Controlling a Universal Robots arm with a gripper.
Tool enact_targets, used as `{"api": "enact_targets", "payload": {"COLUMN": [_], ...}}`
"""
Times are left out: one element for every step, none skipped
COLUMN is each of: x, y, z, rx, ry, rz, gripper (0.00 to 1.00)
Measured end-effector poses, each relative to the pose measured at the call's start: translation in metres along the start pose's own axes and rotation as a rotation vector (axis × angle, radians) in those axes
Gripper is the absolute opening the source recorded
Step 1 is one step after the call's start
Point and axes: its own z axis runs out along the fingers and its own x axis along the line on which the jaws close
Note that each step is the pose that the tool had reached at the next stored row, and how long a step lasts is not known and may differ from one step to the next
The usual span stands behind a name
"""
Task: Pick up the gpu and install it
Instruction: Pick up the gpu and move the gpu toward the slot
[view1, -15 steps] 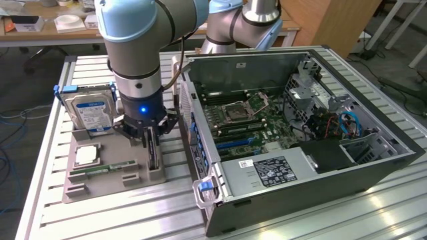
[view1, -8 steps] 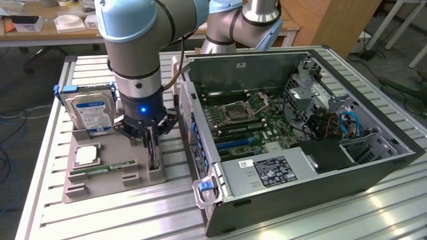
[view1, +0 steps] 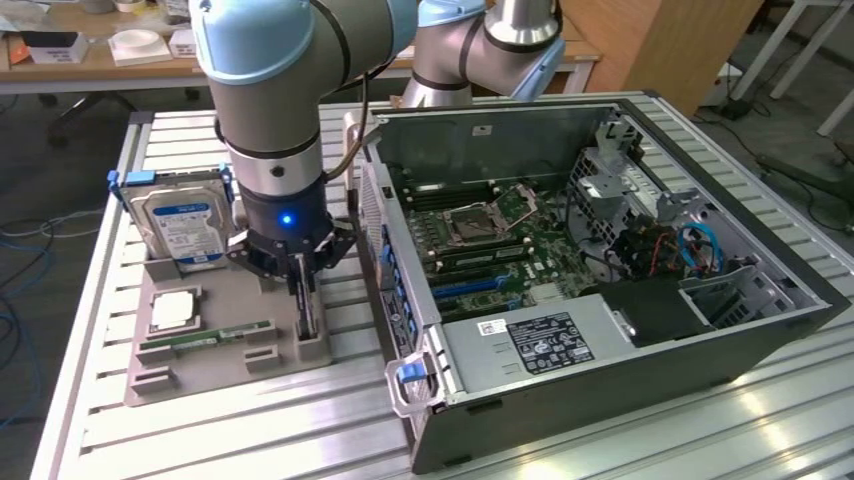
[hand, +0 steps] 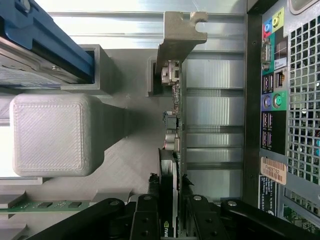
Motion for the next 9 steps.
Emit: {"api": "enact_targets", "payload": {"x": [0.0000, 0.0000, 0.0000, 0.0000, 0.0000, 0.0000, 0.0000, 0.0000, 0.0000], "y": [0.0000, 0.0000, 0.0000, 0.0000, 0.0000, 0.0000, 0.0000, 0.0000, 0.0001], "z": [0.0000, 0.0000, 0.0000, 0.0000, 0.0000, 0.0000, 0.0000, -0.0003, -0.0015], "rx": [-0.0001, 0.0000, -0.0001, 0.0000, -0.0001, 0.0000, 0.0000, -0.0003, -0.0003], "ry": [0.0000, 0.0000, 0.0000, 0.0000, 0.0000, 0.0000, 0.0000, -0.0003, -0.0003], "rz": [0.000, 0.000, 0.000, 0.000, 0.000, 0.000, 0.000, 0.000, 0.000], "gripper": [0.27, 0.27, 0.27, 0.27, 0.27, 0.27, 0.27, 0.27, 0.27]}}
